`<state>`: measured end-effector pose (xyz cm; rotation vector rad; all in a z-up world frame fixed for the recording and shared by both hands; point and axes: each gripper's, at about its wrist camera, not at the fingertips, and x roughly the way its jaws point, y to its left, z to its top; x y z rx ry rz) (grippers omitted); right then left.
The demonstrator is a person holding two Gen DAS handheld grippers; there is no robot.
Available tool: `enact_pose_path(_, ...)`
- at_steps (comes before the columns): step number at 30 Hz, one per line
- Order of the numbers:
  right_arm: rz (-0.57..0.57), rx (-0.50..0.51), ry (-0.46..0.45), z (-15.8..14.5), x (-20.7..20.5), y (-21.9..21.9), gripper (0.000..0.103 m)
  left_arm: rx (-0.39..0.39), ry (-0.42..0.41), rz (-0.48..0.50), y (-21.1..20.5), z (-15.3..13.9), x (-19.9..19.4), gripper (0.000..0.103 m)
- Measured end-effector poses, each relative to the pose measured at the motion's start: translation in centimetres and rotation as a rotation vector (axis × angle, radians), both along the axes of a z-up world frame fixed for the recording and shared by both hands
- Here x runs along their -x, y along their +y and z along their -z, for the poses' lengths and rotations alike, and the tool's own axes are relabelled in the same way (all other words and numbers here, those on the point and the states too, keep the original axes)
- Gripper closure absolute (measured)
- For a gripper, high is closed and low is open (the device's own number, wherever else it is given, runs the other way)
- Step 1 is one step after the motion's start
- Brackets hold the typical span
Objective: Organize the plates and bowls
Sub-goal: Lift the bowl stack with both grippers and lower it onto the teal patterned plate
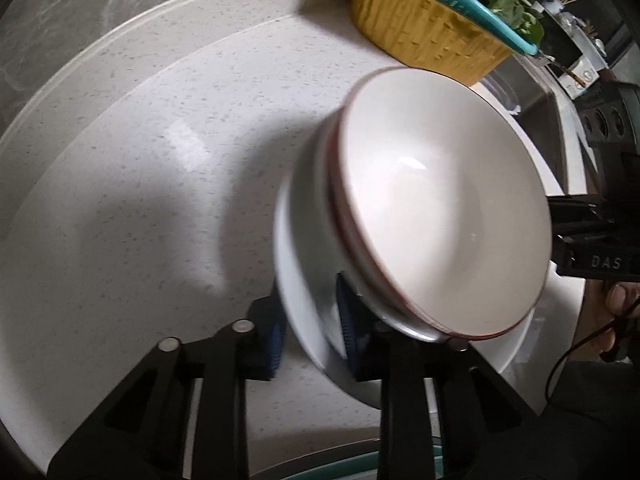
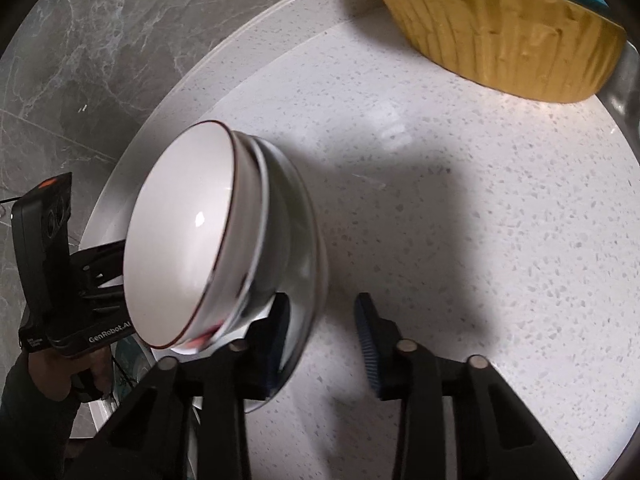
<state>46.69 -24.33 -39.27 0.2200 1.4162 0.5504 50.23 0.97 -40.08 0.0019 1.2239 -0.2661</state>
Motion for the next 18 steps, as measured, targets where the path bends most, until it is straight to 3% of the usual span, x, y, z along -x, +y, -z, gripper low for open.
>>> enact_pose_path(8,-0.033,0.066,-0.053,-0.4,-0.3,1.4,0.084,-0.051,-0.006,-0.006,-1.0,-0.6,0.7,0.089)
enact_pose_path(18,-0.040,0.097,-0.061,-0.4,-0.4,1.6,0.086,-0.055,-0.015,-0.038,-0.9,-1.3,1.0,0.090)
